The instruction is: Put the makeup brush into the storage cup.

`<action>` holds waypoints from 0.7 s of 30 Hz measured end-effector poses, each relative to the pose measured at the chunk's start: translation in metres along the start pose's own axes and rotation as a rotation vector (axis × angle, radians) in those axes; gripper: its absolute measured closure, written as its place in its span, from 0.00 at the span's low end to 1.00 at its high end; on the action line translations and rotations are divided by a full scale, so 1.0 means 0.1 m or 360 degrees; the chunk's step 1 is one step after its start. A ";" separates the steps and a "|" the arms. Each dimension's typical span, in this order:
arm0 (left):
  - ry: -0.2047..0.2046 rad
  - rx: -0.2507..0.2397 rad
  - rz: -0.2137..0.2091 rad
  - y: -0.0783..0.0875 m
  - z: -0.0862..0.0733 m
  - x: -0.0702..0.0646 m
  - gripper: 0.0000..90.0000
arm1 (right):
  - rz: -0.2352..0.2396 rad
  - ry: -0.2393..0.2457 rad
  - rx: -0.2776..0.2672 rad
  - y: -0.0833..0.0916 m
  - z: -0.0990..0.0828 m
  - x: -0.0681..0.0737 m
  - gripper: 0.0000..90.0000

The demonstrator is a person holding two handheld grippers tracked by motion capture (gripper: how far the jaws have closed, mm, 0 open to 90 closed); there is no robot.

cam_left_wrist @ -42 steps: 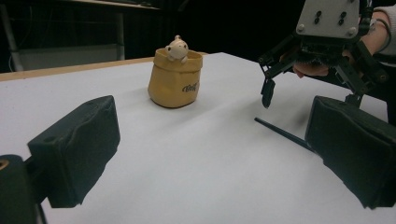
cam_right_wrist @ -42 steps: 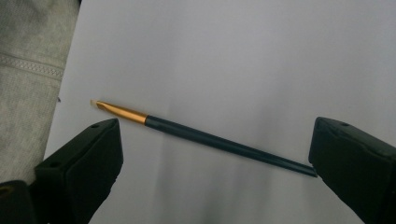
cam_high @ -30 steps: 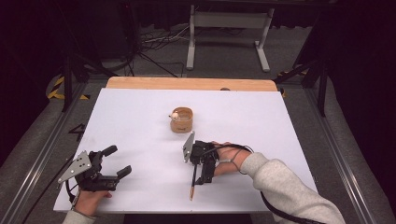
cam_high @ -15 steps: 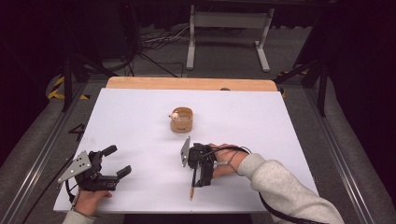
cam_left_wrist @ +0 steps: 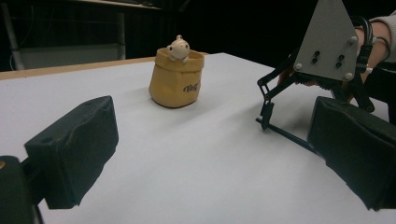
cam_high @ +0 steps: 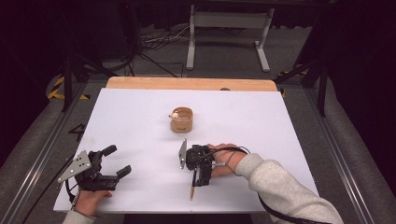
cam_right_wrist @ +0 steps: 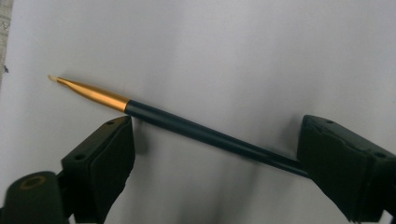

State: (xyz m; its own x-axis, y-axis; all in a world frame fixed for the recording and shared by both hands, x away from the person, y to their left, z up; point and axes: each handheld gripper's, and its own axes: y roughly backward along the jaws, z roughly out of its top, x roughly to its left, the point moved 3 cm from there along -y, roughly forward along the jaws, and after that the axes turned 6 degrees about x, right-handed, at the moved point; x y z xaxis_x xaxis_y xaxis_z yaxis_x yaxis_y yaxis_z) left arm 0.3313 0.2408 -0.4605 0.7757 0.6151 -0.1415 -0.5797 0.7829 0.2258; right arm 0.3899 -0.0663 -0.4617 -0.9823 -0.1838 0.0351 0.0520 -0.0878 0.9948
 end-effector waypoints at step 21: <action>0.0008 -0.0001 -0.0001 0.00 0.00 0.00 0.03 | -0.0058 0.0287 0.0273 0.07 0.15 0.22 0.92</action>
State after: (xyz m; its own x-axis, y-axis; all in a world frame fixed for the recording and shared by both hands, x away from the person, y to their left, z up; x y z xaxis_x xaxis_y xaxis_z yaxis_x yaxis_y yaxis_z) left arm 0.3313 0.2407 -0.4608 0.7748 0.6151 -0.1464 -0.5793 0.7833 0.2254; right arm 0.3662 -0.0564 -0.4524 -0.9342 -0.3568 -0.0032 -0.0291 0.0673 0.9973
